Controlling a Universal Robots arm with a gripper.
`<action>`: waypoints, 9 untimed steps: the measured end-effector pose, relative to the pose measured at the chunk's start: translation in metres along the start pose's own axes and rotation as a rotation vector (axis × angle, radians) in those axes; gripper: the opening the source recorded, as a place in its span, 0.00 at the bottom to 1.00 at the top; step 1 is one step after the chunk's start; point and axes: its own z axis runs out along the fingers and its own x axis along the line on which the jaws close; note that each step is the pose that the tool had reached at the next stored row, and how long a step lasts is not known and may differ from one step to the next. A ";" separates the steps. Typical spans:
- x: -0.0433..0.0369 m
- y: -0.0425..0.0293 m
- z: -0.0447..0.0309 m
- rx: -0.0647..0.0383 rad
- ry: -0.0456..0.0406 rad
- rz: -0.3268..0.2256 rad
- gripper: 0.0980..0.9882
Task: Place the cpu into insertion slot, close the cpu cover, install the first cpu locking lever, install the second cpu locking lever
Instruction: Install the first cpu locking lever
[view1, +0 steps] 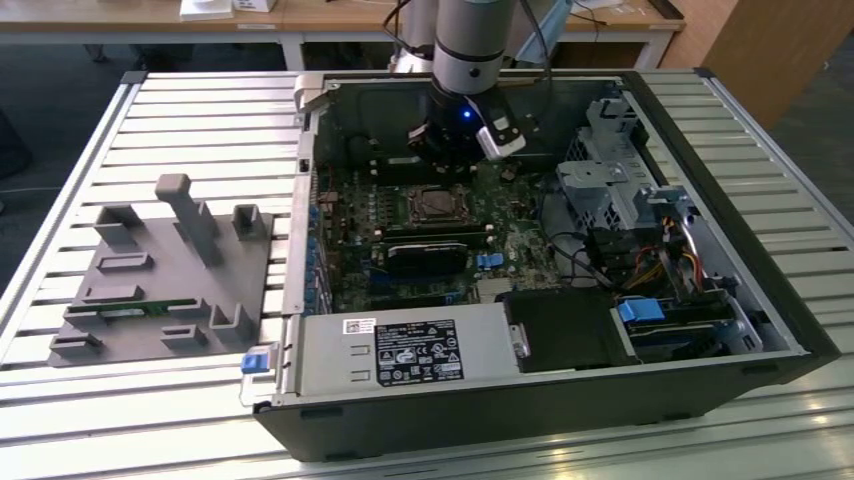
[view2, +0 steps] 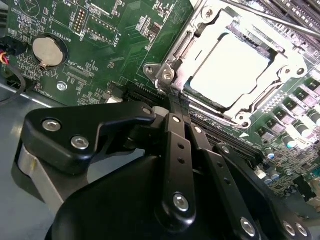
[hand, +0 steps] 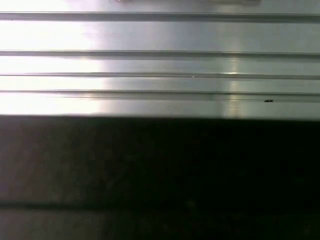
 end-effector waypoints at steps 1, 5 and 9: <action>0.0000 0.0000 0.0000 0.000 0.0000 0.000 0.01; -0.0001 0.0003 -0.0028 -0.001 -0.0003 0.000 0.01; 0.0001 0.0010 -0.0125 -0.001 -0.0001 0.000 0.01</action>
